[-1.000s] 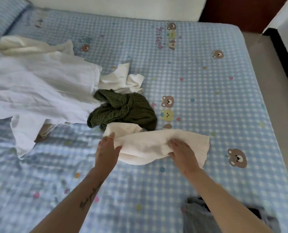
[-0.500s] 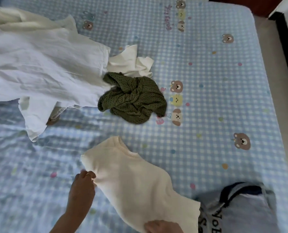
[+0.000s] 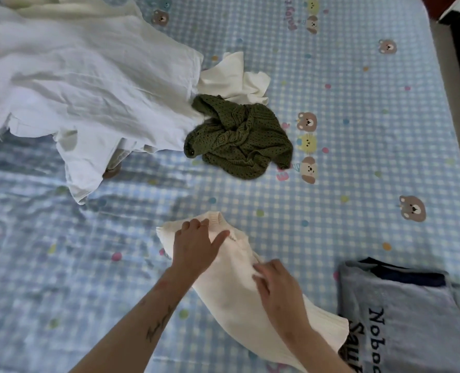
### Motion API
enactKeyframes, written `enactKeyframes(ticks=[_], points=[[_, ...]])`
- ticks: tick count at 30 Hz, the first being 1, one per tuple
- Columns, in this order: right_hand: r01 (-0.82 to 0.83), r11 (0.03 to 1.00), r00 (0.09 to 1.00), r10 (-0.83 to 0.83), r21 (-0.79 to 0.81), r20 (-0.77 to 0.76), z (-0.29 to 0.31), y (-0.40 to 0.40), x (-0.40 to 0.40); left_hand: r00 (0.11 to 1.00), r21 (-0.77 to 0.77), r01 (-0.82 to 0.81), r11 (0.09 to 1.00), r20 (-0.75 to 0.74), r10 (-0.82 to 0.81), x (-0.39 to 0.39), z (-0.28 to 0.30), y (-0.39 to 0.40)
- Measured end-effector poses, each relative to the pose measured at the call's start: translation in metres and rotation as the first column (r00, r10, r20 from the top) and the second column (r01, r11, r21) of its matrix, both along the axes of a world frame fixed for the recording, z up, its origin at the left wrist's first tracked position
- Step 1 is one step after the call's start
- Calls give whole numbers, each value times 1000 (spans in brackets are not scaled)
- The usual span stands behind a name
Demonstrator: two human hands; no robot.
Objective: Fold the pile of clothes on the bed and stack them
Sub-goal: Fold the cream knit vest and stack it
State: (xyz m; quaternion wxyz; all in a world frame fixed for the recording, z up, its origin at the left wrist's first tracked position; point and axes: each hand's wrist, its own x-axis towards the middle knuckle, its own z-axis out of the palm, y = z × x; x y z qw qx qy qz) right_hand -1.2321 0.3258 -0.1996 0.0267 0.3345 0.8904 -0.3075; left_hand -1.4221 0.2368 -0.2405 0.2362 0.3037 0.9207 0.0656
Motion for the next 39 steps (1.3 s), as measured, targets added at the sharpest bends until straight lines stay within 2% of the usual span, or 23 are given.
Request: enactKeyframes(ticks=[2, 4, 6, 7, 9, 10, 12, 13, 15, 17, 18, 19, 20, 22, 24, 26, 27, 28, 30, 34, 36, 37, 39], points=[[-189, 978, 981, 183, -85, -70, 22, -42, 3, 985, 101, -155, 983, 86, 147, 23, 17, -23], [-408, 891, 913, 402, -201, -70, 29, -78, 4, 964, 124, -241, 963, 148, 222, 45, 27, -47], [-378, 848, 918, 396, -372, -29, 28, -94, 0, 929, 155, -349, 924, 190, 318, 59, 27, -73], [-277, 900, 959, 280, -335, -40, 22, -92, -4, 889, 183, -443, 877, 219, 403, 63, 25, -86], [-47, 997, 999, 45, -54, -31, 4, -70, -14, 743, 199, -664, 721, 278, 609, 61, 19, -116], [18, 998, 1000, -19, 64, 18, -6, -57, -21, 647, 194, -760, 620, 303, 700, 57, 16, -132], [-18, 994, 973, -7, 106, 229, -26, -32, -37, 531, 206, -847, 490, 327, 782, 57, 14, -156], [-87, 992, 944, 54, 89, 324, -35, -24, -46, 528, 222, -849, 479, 338, 779, 60, 14, -162], [-210, 976, 909, 173, 59, 378, -47, -19, -63, 666, 300, -746, 595, 348, 660, 72, 16, -157], [-268, 962, 907, 238, 41, 347, -54, -27, -77, 889, 301, -453, 839, 219, 402, 84, 13, -140], [-253, 967, 923, 231, 34, 307, -55, -30, -81, 948, 246, -311, 918, 152, 280, 86, 10, -130], [-204, 979, 947, 191, 25, 257, -53, -32, -84, 963, 203, -263, 943, 108, 245, 85, 6, -121], [-128, 992, 968, 124, 6, 216, -49, -33, -85, 942, 173, -327, 929, 135, 306, 79, 4, -115], [46, 997, 989, -36, -66, 146, -39, -25, -85, 823, 198, -562, 803, 230, 519, 69, -4, -118], [187, 974, 982, -180, -125, 64, -25, -7, -91, 625, 291, -781, 553, 369, 688, 56, -5, -127], [284, 948, 958, -287, -142, -1, -11, 18, -105, 399, 323, -907, 271, 450, 799, 30, 3, -137], [323, 936, 944, -330, -140, -27, -7, 30, -116, 340, 318, -926, 203, 468, 816, 12, 8, -139], [359, 924, 929, -368, -131, -43, -4, 43, -128, 333, 327, -927, 186, 484, 809, -7, 11, -138], [411, 907, 907, -417, -92, -60, -2, 67, -153, 406, 394, -893, 217, 496, 767, -49, 13, -129], [419, 905, 901, -425, -75, -87, -8, 99, -183, 561, 397, -823, 406, 455, 692, -114, 7, -105], [399, 914, 916, -401, -74, -16, -15, 100, -173, 641, 353, -760, 545, 277, 715, -103, 0, -99], [396, 915, 918, -394, -71, 40, -19, 96, -159, 724, 366, -672, 644, 139, 676, -83, -1, -97], [392, 918, 911, -377, -67, 164, -29, 77, -120, 935, 468, -289, 835, -51, 352, -31, -4, -90]])
